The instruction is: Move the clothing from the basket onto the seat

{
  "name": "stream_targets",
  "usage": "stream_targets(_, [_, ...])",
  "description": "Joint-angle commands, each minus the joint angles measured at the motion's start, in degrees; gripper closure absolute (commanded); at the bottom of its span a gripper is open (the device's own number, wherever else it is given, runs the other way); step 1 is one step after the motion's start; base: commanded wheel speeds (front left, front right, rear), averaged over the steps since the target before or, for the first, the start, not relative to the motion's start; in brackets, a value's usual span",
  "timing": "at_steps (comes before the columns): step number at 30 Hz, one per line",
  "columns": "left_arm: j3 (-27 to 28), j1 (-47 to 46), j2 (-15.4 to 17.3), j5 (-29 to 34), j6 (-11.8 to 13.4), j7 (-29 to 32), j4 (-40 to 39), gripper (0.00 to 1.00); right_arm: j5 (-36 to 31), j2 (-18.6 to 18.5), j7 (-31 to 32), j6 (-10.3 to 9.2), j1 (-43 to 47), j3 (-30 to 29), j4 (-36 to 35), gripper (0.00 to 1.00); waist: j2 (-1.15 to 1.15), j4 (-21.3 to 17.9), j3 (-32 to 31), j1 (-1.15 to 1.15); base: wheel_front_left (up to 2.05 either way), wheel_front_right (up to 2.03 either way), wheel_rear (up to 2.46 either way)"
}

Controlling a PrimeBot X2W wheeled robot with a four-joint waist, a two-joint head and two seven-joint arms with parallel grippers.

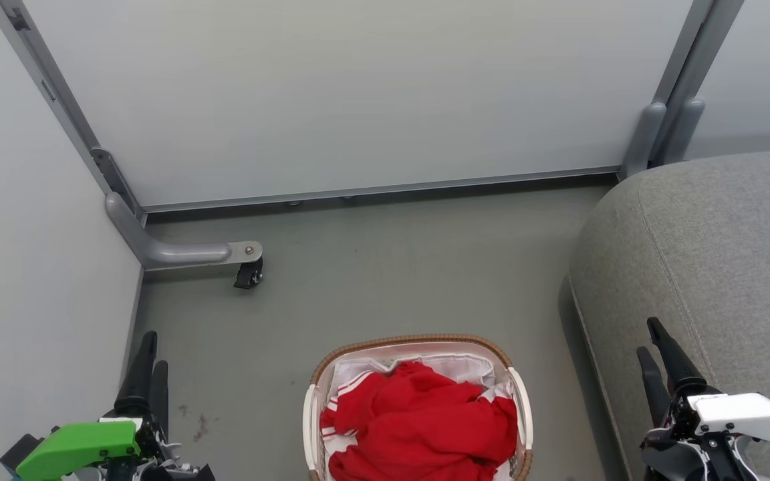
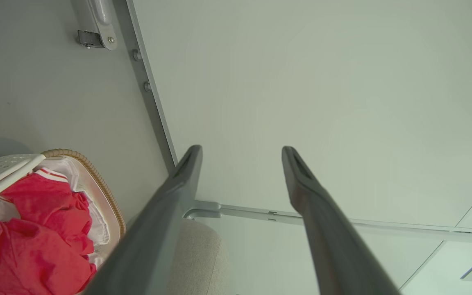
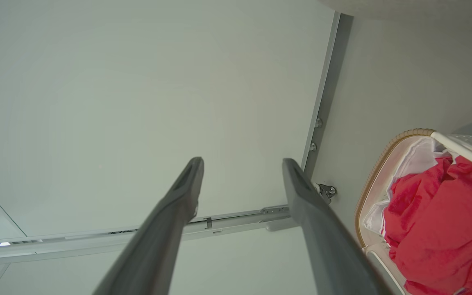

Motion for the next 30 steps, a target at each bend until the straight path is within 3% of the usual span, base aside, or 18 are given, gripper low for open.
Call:
stream_targets(1, [-0.7,-1.0,0.2,0.6,-0.1,-0.7,-1.2,0.00,-0.9,-0.4,-0.8,0.01,-0.5,0.3,-1.0,0.00,0.00,0.0,0.0,0.00,0.00,0.00,0.00])
stream_targets(13, [-3.6,-0.3,0.3,3.6,-0.1,-4.0,-2.6,0.00,-6.2,-0.6,-4.0,0.02,0.1,0.5,-1.3,0.00,0.00,0.1,-0.1,0.00,0.00,0.00,0.00])
stream_targets(25, [-5.0,-0.2,0.4,12.4,-0.1,-6.8,-4.3,0.00,-21.6,-0.7,-6.9,0.02,0.3,-1.1,-3.6,0.00,0.00,0.2,-0.2,0.00,0.00,0.00,0.00])
stream_targets(30, [-5.8,-0.5,0.4,20.0,-0.2,-7.9,-5.1,0.00,-28.6,-0.8,-8.0,0.02,0.7,-1.2,-5.5,0.00,0.00,0.3,-0.3,0.00,0.00,0.00,0.00])
